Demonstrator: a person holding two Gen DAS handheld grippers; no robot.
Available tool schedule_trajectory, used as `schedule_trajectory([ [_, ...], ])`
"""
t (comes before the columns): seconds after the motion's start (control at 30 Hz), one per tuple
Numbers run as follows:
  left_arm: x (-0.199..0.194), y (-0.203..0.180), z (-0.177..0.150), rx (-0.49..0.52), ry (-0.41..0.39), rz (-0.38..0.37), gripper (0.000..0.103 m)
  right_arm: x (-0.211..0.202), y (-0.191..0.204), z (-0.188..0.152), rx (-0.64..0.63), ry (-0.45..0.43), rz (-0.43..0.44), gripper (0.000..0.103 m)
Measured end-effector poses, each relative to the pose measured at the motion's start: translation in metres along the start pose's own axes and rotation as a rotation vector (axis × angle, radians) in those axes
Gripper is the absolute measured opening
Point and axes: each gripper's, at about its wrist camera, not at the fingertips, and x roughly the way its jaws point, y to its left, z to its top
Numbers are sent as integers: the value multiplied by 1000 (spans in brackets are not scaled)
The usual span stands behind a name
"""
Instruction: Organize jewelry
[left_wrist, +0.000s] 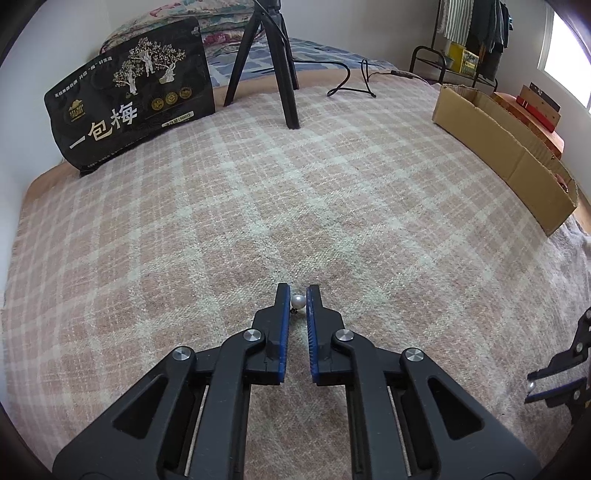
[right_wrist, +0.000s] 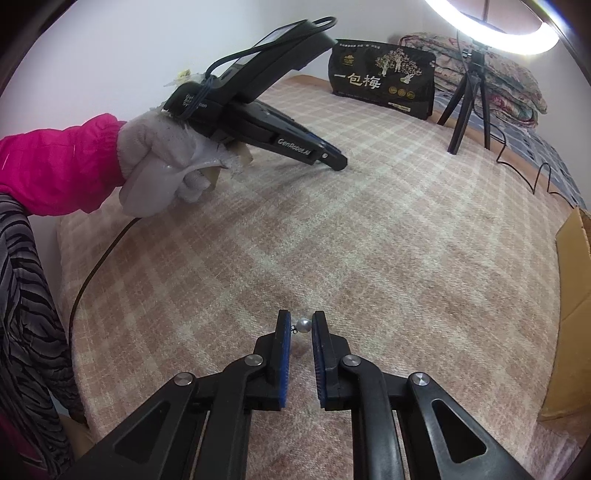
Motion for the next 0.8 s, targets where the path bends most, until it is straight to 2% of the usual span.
schedule_trajectory([
  [0.5, -39, -42, 28, 66, -70, -16, 7, -60, -39, -12, 95, -67, -97, 9],
  [0.8, -55, -81, 53, 121, -105, -48, 7, -101, -84, -22, 221, -80, -213, 9],
])
